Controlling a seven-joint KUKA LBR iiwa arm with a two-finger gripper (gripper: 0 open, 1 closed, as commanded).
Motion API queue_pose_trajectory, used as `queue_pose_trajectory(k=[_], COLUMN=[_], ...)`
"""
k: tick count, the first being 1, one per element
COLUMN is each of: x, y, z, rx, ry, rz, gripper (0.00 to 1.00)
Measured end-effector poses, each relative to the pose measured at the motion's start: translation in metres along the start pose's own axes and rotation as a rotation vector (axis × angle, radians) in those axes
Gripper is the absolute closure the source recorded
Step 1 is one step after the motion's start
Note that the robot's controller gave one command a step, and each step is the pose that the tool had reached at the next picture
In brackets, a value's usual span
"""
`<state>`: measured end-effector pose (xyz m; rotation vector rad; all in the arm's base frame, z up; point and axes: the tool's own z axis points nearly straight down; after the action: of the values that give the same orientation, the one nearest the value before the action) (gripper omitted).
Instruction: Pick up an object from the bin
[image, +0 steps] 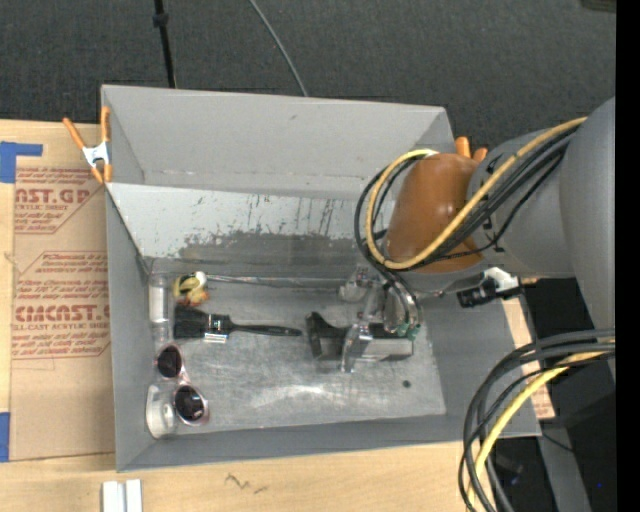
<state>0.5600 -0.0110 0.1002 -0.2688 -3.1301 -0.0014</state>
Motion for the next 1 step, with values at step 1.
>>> queue_pose_trajectory(k=[1], x=[-0.0117], y=[-0.0038], z=[0.0255], rx=[-0.002], ry=[0.003], rz=[-0.160], gripper=[0.00])
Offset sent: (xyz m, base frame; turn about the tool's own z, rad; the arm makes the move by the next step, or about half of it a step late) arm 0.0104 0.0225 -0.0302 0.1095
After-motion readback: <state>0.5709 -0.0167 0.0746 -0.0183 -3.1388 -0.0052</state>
